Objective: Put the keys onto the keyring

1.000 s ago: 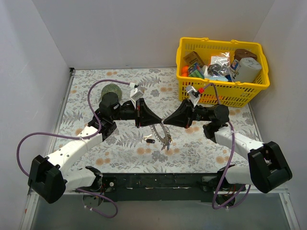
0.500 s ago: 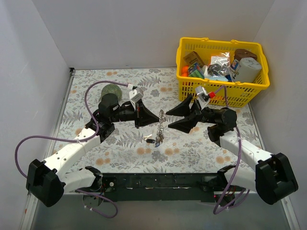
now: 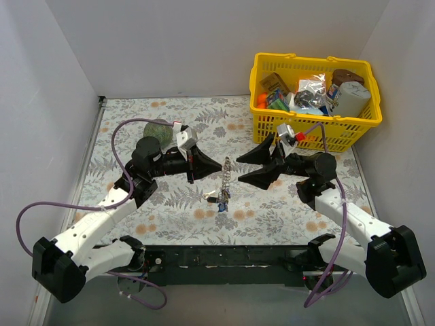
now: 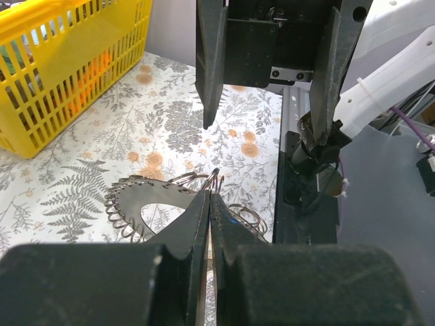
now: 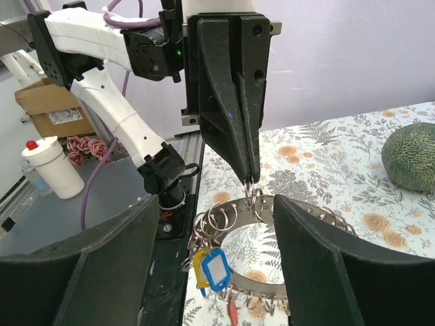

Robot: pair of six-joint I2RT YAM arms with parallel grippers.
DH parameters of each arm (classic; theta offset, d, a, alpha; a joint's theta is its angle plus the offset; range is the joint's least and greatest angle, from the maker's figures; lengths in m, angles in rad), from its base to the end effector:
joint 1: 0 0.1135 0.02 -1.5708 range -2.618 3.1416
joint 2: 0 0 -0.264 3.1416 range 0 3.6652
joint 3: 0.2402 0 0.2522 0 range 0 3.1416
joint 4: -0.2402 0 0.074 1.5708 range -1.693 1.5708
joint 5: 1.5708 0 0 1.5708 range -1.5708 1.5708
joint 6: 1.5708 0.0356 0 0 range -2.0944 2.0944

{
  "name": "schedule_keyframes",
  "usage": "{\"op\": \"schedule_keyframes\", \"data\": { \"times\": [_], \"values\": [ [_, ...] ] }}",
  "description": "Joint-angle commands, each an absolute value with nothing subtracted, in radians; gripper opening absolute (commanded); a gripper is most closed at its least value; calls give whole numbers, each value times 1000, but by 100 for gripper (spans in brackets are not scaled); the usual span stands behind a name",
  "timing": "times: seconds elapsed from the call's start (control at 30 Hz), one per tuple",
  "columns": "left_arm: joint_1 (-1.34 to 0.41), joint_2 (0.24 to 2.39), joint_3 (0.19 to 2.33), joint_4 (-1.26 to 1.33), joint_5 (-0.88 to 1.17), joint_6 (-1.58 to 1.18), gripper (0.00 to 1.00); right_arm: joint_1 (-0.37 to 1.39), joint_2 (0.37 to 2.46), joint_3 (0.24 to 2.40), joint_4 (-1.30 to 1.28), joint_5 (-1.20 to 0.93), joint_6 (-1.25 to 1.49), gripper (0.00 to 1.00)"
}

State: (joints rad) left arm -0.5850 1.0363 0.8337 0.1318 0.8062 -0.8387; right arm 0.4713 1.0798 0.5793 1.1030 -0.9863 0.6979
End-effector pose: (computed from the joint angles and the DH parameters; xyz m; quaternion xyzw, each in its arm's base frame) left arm 0.1825 -0.1517 0.3432 0.1801 0.7015 -0.6269 0.2872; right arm 0.1793 0.1247 0.3345 -0.3700 0.4547 0.6140 0.5285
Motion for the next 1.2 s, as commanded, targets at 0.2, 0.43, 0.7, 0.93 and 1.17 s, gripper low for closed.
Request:
{"op": "schedule_keyframes", "data": {
  "times": [0.2, 0.43, 0.7, 0.93, 1.17],
  "values": [
    [-620, 911, 772, 127, 651, -631, 0, 466, 1085, 609, 1112, -997, 675, 72],
    [-646, 867, 747, 98, 571, -535, 0, 466, 1098, 617, 1108, -1009, 677, 70],
    [-646, 914, 770, 86, 561, -616, 0, 472, 1117, 614, 1056, -1011, 631, 68],
    [-647, 969, 761, 144, 612, -748, 0, 483, 1117, 633, 982, -1011, 588, 59],
    [-647, 1025, 772, 170, 581, -804, 0, 492, 1144, 594, 945, -1022, 551, 42]
  ]
}}
